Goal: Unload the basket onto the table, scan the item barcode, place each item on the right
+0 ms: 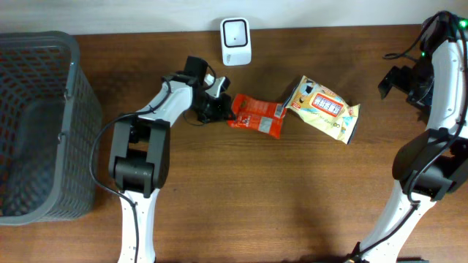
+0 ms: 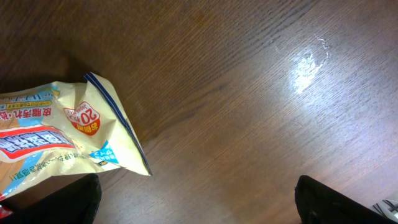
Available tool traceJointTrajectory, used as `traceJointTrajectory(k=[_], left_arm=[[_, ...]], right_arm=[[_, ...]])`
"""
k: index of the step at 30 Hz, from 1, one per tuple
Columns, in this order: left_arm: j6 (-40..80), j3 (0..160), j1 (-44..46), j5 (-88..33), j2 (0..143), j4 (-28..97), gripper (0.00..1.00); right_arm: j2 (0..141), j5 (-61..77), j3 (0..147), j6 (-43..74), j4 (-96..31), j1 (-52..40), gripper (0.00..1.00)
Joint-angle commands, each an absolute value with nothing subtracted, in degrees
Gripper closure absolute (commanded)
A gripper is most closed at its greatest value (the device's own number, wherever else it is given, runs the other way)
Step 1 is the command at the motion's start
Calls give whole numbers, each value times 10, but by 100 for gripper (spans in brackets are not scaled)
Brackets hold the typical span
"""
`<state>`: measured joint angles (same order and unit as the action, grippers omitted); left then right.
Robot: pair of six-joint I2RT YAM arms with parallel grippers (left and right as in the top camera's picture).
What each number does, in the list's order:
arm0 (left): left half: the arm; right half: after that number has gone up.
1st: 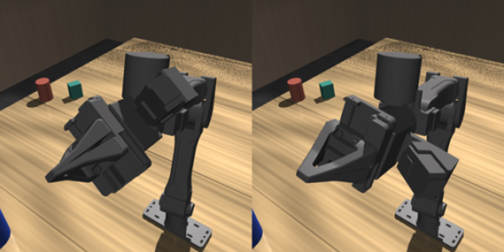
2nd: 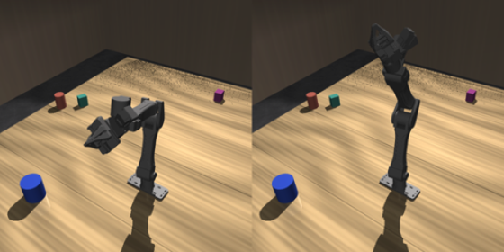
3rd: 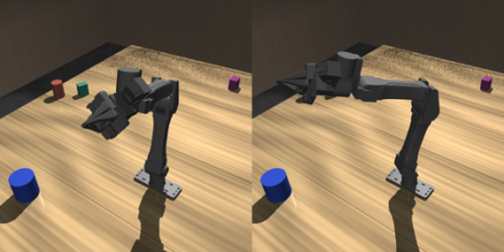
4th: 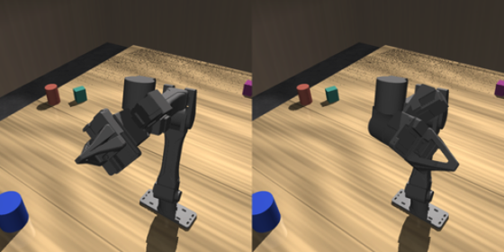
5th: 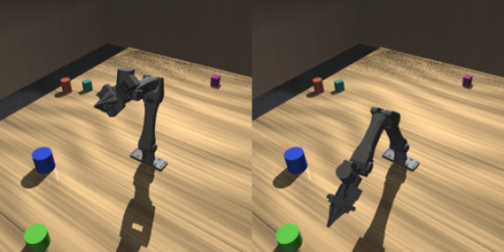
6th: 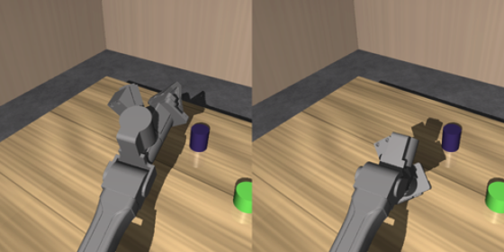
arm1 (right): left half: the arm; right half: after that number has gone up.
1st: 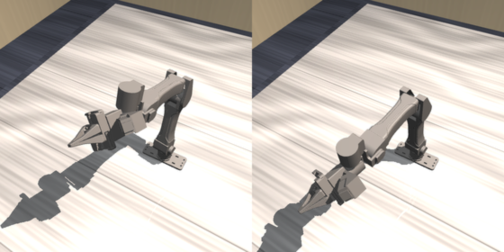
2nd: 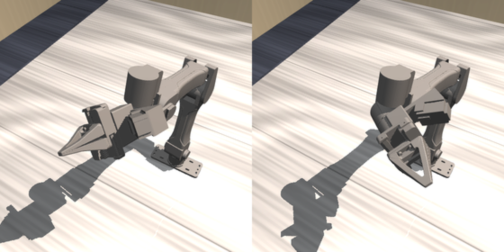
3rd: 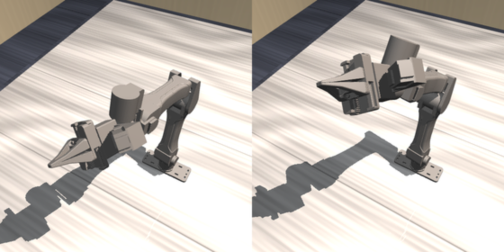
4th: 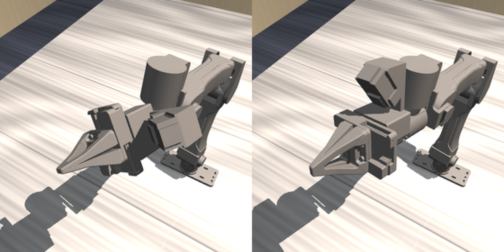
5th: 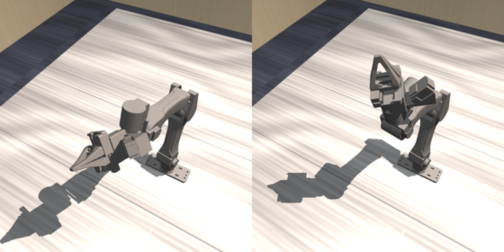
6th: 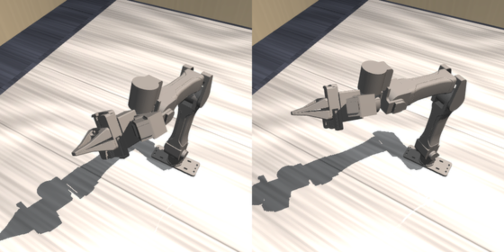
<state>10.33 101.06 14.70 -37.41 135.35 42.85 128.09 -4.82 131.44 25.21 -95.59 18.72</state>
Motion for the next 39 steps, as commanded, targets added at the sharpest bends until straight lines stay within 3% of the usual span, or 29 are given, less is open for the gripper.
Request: traceJointTrajectory(k=[1,7,14,17,24,27,34,37,39], left_arm=[[97,1118,114,-251,1326,492,100],[63,1252,115,-5,1246,530,100],[-42,1269,135,113,1197,496,100],[-93,1267,167,180,1202,539,100],[24,1266,236,203,1294,709,100],[34,1266,259,201,1316,717,100],[34,1269,243,569,1318,646,100],[34,1270,216,620,1318,632,100],[35,1269,209,580,1318,632,100]], right_arm=[[1267,-47,1324,251,-956,188,2],[1267,-47,1324,251,-956,188,2],[1267,-47,1324,251,-956,188,2],[1267,-47,1324,251,-956,188,2],[1267,-47,1324,251,-956,188,2],[1267,-47,1324,251,-956,188,2],[1267,-47,1324,251,-956,188,2],[1267,-47,1324,251,-956,188,2],[1267,-47,1324,251,-956,188,2]])
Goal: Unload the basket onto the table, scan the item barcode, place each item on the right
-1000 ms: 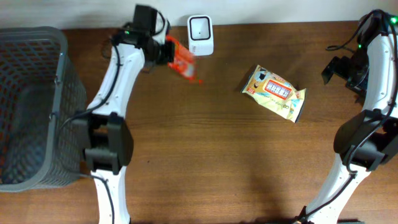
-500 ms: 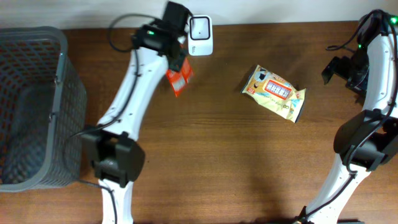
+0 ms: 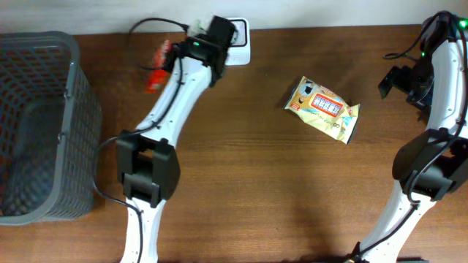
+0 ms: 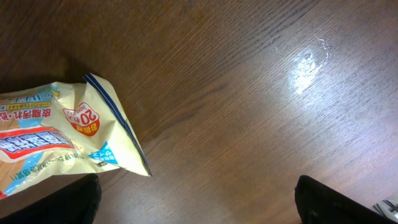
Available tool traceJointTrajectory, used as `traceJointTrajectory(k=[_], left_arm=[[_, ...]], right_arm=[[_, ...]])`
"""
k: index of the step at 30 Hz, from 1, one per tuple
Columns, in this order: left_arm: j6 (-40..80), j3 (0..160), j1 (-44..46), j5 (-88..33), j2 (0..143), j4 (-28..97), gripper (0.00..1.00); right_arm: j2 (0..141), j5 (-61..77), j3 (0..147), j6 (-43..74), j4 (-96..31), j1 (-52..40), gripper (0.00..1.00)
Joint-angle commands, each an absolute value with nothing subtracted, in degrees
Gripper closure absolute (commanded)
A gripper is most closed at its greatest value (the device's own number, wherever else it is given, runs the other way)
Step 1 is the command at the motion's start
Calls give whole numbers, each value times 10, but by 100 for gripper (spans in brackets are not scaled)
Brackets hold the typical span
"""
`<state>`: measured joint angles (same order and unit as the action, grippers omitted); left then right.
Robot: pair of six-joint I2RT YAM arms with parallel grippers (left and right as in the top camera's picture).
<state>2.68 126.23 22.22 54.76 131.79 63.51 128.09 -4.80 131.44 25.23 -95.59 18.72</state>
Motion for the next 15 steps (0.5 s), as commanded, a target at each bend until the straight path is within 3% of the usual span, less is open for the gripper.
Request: traceJointTrajectory(k=[1,3,6,10,13,15], left_arm=[[35,1269,209,528,1318,633,100],[37,1265,213,407,1320,648,100],[114,1264,227,312,1341,695,100],[124,1264,262,155,1363,731,100],[124,1264,293,86,1363,732,81],[124,1266,314,67,1363,731,89]], right_arm=[[1267,-47,1324,251,-956,188,2],[1267,-47,1324,251,-956,188,2],[1267,-47,1324,251,-956,188,2],[1267,-47,1324,251,-956,188,2],[1267,-47,1324,251,-956,188,2],[1267,-47,1324,251,-956,188,2]])
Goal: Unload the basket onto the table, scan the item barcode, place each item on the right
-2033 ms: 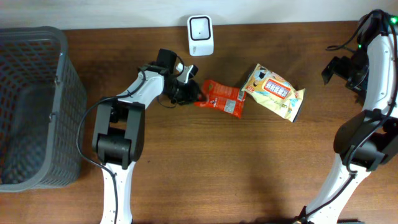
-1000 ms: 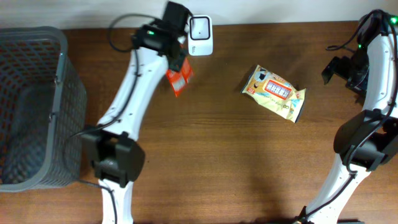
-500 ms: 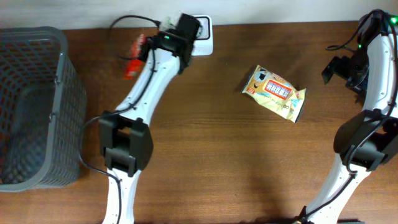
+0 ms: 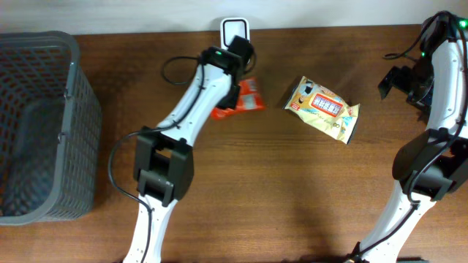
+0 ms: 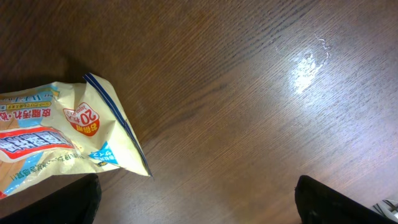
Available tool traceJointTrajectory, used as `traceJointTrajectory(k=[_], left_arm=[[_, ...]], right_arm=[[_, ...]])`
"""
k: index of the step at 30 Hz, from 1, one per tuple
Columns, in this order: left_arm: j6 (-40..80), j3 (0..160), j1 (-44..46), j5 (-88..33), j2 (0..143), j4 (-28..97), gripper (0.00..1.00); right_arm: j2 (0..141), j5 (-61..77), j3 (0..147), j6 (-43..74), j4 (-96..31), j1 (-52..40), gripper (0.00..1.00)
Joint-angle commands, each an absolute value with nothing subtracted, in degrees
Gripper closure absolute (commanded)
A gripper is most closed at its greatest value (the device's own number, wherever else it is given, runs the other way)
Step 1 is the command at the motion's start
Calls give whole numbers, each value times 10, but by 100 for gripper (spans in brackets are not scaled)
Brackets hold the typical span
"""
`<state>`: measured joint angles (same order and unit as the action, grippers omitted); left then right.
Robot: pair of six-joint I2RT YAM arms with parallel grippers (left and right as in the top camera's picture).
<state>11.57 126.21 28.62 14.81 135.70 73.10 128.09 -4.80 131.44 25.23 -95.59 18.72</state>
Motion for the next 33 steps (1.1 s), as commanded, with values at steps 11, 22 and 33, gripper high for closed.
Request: traceJointTrajectory(k=[11,22,33], left_arm=[[174,1388,262,230,1362,821,69],[190,1388,134,13,1362,868,1],[190,1388,133,12,1373,865,1]], right_arm=[[1267,-47,1324,251,-956,188,2],[1267,-46,1324,251,-955,188,2],[1268,427,1324,237,-797,140,2]])
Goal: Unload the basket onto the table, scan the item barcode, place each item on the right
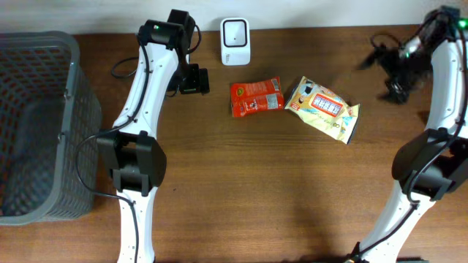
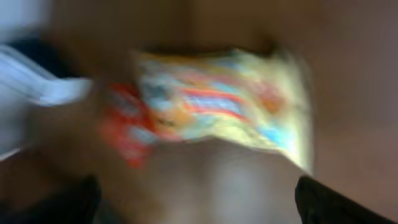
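Observation:
The red snack packet point(image 1: 256, 96) lies flat on the table in front of the white barcode scanner point(image 1: 235, 31). It touches the left end of a yellow packet point(image 1: 322, 108). My left gripper point(image 1: 193, 79) hangs to the left of the red packet, apart from it, open and holding nothing. My right gripper point(image 1: 387, 71) is a blur at the back right, above the table. The right wrist view is smeared: the yellow packet point(image 2: 224, 106) and the red packet point(image 2: 124, 134) show ahead of my open right gripper point(image 2: 196, 208), which holds nothing.
A dark grey mesh basket point(image 1: 79, 109) stands at the table's left edge. Both arm bases rise from the table's front edge. A wall runs behind the scanner.
The red packet, held by my left gripper just in front of the scanner, now lies on the table. The left gripper has let go and moved left. The right arm has moved inward.
My left gripper was shut on the red packet on the table beside the yellow one. Then it held the packet up at the back, left of the scanner, then in front of the scanner. Now the packet lies released. The right arm stayed still until now.

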Available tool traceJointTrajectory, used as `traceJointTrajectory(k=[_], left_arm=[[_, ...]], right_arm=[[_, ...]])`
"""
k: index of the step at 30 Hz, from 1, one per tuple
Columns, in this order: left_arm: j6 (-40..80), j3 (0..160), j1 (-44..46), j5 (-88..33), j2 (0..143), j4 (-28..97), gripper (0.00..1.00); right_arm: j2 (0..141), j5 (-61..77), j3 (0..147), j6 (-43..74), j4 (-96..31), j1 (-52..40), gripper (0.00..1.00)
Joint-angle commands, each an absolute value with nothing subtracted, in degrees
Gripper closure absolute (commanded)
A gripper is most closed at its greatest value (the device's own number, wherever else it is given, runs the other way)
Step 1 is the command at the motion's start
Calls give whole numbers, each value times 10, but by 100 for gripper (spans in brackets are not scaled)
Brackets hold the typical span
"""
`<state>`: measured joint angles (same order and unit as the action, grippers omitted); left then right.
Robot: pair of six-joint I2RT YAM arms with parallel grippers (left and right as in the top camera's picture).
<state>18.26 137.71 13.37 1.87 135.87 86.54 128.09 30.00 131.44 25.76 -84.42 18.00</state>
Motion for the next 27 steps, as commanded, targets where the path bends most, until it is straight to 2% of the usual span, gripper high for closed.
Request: traceJointTrajectory(k=[1,6,11,16,19,23,25,27], left_arm=[[190,1388,133,12,1380,867,1],[190,1388,133,12,1402,884,0],[190,1388,133,12,1402,898,0],[190,1388,133,12,1402,914,1],[190,1388,133,12,1402,918,1],[190,1388,133,12,1402,919,1],[190,1388,133,12,1402,918,1],[190,1388,133,12,1402,916,0]], right_arm=[[1268,396,1324,237,-782,113,2],[1269,229,1324,157,-691,-19,2],[1306,98,1310,105,-617,-100,2],[1364,117,1310,106,-576,-100,1],[1402,204,1310,62,-561,-100,1],[1442,208,1310,64,-567,-101,0],[1456,227,1310,64,-573,-101,10],[1461,236,1310,64,-578,-101,14]])
